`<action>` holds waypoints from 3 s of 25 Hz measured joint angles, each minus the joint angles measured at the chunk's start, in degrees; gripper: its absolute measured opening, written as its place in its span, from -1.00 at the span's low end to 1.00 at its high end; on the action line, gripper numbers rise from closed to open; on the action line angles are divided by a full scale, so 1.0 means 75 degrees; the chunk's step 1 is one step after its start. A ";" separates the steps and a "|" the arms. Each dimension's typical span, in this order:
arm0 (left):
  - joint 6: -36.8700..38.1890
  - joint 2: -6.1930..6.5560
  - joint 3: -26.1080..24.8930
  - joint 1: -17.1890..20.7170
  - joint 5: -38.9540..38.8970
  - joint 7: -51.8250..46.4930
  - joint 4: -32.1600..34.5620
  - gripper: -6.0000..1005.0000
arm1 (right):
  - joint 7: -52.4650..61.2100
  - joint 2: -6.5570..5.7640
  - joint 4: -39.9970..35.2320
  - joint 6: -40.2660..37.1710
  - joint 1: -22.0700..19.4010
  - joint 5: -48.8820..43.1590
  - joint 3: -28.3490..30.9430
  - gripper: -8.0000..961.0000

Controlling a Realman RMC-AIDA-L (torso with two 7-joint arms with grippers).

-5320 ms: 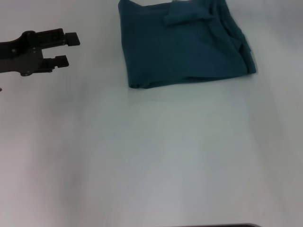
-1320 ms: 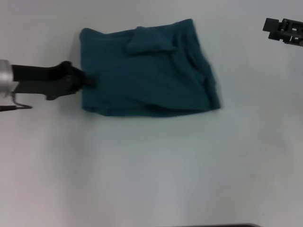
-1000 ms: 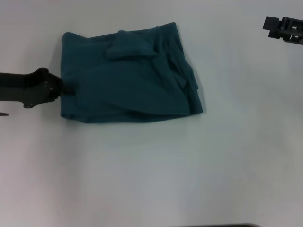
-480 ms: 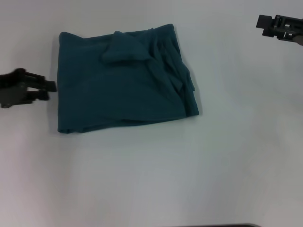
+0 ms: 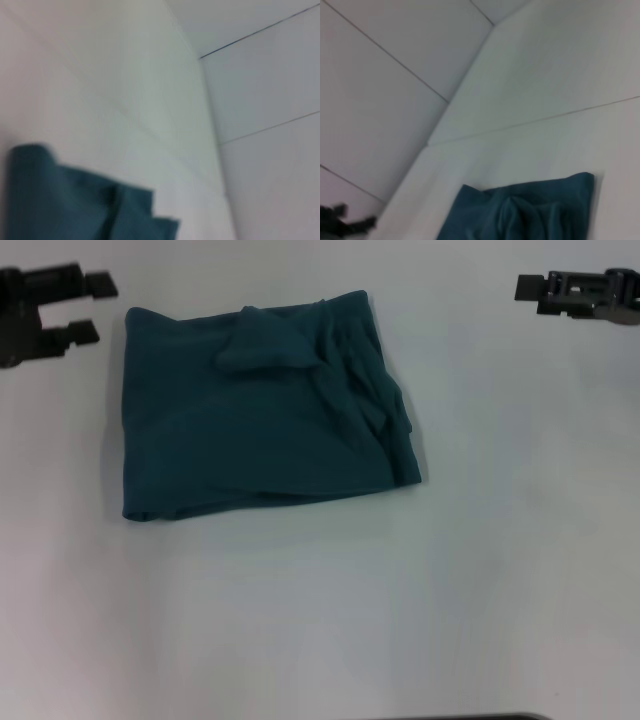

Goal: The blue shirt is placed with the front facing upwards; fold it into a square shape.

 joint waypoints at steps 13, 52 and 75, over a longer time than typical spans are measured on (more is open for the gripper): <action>-0.0492 -0.0146 -0.0622 0.0104 -0.0788 0.0314 -0.0021 0.92 | 0.2766 0.0191 -0.0360 0.1398 0.2648 -0.3010 -0.1831 0.81; -0.0774 -0.0277 -0.0613 -0.0005 -0.0906 0.0754 -0.0024 0.92 | 0.4640 0.1392 0.2545 0.5165 0.4356 -0.3586 -0.2931 0.35; -0.0944 -0.0335 -0.0496 -0.0180 -0.0885 0.0757 0.0059 0.92 | 0.4387 0.1381 0.2563 0.5302 0.4303 -0.3165 -0.2926 -0.77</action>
